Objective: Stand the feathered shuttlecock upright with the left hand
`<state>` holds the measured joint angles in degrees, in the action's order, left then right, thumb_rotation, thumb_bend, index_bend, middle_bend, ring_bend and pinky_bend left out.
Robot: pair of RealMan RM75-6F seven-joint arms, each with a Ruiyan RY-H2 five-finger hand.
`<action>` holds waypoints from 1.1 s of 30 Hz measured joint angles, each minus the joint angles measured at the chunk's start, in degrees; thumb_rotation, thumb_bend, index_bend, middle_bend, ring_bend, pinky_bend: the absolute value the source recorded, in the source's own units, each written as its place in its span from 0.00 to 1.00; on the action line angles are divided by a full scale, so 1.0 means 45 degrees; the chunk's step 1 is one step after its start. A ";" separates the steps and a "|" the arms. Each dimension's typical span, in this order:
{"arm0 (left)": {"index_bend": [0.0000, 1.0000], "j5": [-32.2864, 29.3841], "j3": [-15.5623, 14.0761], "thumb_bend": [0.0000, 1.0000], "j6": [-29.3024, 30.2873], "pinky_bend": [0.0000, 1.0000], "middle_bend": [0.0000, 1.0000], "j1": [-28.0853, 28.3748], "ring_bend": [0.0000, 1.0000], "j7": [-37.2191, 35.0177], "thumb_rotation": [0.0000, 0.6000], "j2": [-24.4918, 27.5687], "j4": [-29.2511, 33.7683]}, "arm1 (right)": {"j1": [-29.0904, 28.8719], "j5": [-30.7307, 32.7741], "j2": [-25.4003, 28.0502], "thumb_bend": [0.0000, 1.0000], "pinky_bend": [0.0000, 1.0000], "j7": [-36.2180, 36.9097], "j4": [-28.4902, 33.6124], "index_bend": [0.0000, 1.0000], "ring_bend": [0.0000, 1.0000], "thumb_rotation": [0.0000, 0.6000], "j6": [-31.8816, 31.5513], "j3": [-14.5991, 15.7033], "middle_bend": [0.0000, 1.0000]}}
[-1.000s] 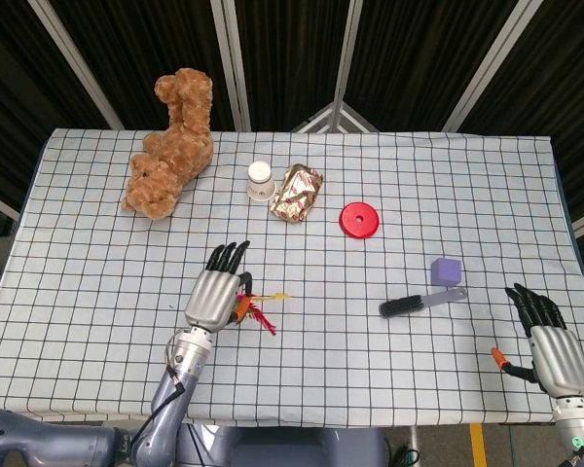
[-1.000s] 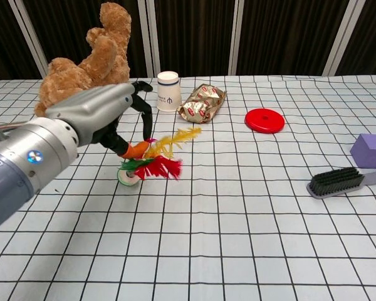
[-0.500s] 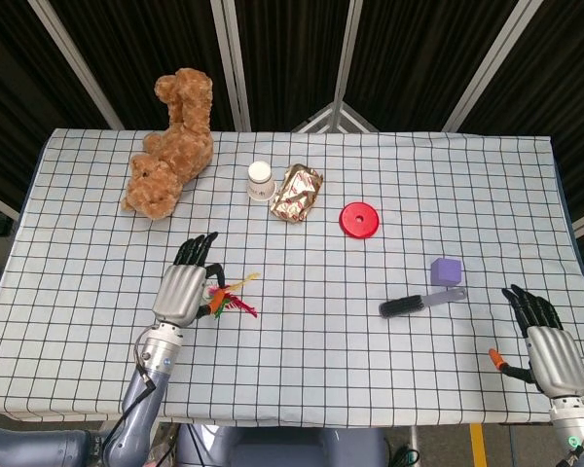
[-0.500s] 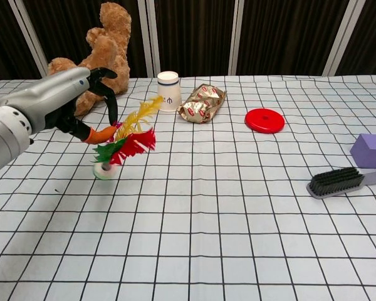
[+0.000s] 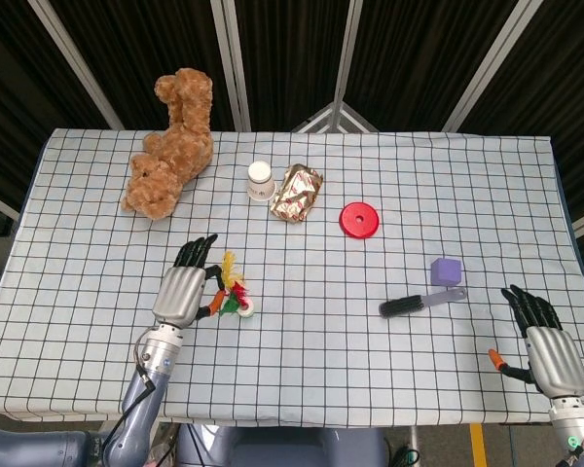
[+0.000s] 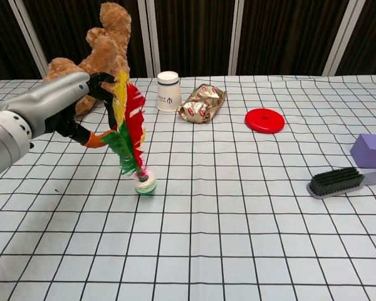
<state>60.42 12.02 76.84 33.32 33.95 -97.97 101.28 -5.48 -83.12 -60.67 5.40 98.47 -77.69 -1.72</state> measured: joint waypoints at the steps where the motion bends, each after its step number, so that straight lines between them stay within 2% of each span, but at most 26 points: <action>1: 0.58 -0.0020 -0.0020 0.58 -0.0020 0.00 0.03 -0.0009 0.00 0.0002 1.00 0.0008 -0.0014 | 0.0001 -0.0001 0.0009 0.34 0.00 0.0005 0.0000 0.00 0.00 1.00 -0.0008 -0.0005 0.00; 28: 0.57 0.0213 -0.0180 0.58 -0.0148 0.00 0.03 -0.0210 0.00 -0.0441 1.00 0.0189 -0.0027 | 0.0006 -0.0018 -0.0016 0.34 0.00 -0.0010 0.0008 0.00 0.00 1.00 -0.0012 0.0007 0.00; 31: 0.55 0.0076 -0.0205 0.54 -0.0225 0.00 0.02 -0.0220 0.00 -0.0408 1.00 0.0169 -0.0119 | 0.0006 -0.0010 -0.0009 0.34 0.00 0.0000 0.0007 0.00 0.00 1.00 -0.0010 0.0005 0.00; 33: 0.43 -0.0032 -0.0239 0.41 -0.0297 0.00 0.01 -0.0237 0.00 -0.0392 1.00 0.0167 -0.0166 | 0.0004 0.0002 -0.0010 0.34 0.00 0.0007 0.0000 0.00 0.00 1.00 -0.0003 0.0001 0.00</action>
<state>60.28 10.94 75.50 32.26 32.19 -97.22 100.54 -5.46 -83.11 -60.72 5.43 98.47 -77.71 -1.72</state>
